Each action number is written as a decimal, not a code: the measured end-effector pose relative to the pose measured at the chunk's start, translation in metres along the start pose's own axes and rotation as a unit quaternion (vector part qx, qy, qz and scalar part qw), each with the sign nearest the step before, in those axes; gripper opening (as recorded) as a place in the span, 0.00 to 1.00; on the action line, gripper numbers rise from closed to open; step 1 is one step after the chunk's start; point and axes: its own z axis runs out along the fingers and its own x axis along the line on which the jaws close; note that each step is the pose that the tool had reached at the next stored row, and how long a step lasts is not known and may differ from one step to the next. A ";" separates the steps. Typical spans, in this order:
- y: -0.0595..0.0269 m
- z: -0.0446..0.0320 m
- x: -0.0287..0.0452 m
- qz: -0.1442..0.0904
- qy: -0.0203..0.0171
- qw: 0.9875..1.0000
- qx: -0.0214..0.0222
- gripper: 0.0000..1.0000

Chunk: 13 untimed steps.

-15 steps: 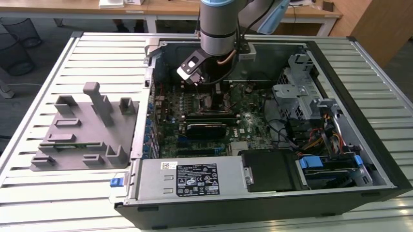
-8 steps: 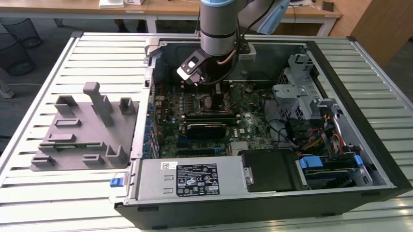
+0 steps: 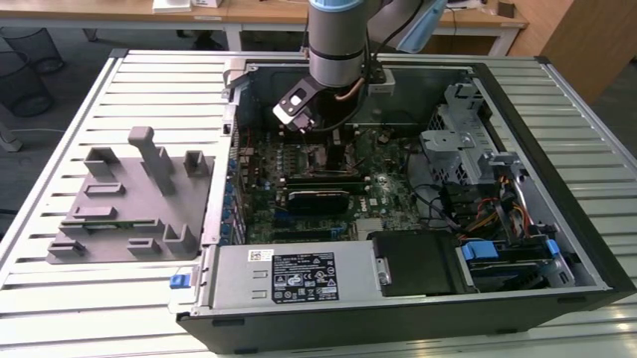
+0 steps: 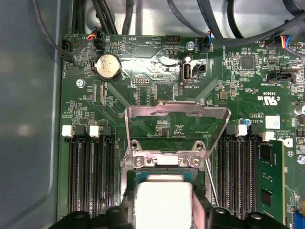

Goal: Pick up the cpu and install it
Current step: 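Place the cpu into insertion slot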

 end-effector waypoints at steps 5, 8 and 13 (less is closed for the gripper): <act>-0.0002 -0.0011 -0.0004 0.000 -0.001 1.000 0.000 0.60; -0.0001 -0.0011 -0.0013 0.000 -0.001 1.000 0.000 0.60; -0.0002 -0.0011 -0.0027 -0.001 -0.001 1.000 0.000 0.53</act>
